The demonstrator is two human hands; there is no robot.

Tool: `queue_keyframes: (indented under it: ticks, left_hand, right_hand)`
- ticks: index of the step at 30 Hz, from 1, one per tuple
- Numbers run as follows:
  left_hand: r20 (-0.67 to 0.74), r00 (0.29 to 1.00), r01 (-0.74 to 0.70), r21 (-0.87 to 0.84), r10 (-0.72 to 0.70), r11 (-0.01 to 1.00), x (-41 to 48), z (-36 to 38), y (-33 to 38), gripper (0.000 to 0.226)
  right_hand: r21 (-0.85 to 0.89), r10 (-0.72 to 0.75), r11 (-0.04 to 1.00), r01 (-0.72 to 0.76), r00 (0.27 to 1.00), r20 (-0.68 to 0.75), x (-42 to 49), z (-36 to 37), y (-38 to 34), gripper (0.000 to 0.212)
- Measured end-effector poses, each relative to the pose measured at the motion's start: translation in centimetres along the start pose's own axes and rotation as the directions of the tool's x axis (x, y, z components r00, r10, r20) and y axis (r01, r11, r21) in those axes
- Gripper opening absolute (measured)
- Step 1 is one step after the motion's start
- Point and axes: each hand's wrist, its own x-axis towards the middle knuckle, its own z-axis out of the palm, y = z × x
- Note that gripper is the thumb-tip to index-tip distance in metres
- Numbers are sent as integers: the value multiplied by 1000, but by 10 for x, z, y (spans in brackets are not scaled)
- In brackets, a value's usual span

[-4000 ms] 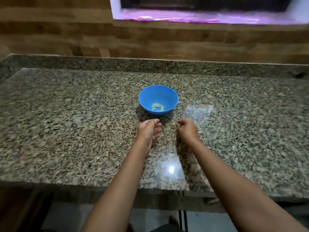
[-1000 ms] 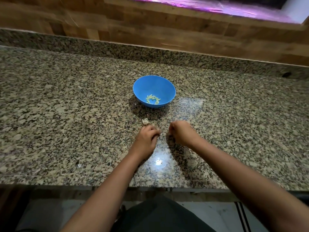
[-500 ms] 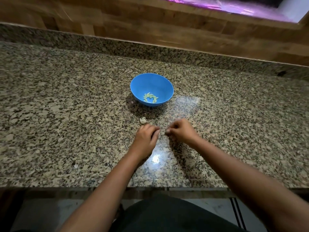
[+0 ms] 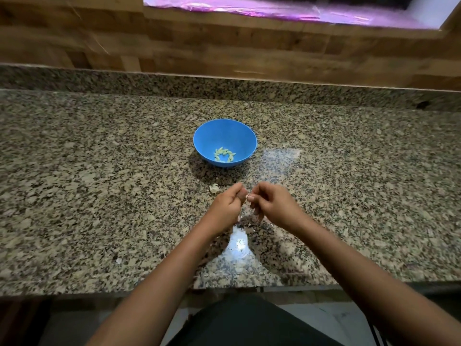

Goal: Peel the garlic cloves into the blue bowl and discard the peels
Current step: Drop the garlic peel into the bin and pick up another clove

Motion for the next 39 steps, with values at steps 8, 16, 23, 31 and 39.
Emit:
queue_keyframes:
  ticks: [8,16,23,31,39]
  left_hand:
    - [-34,998,-58,-44,57,997,1,-7,5,22]
    - [-70,997,-29,-78,24,997,3,-5,2,24]
    - [-83,994,-76,-66,70,995,0,1,7,25]
    - [-92,992,67,-177,-84,982,0,1,-8,26]
    - [-76,992,80,-183,-96,980,0,1,-7,27]
  right_hand:
    - [440,103,885,-149,987,127,1,-2,-9,12]
    - [455,72,882,-125,989,130,-1,-3,-14,13]
    - [517,109,849,-112,993,35,-3,0,-3,11]
    - [-198,13,979,-48,985,-171,2,8,13,7]
    - [-255,76,961,-108,988,-131,9,3,8,11]
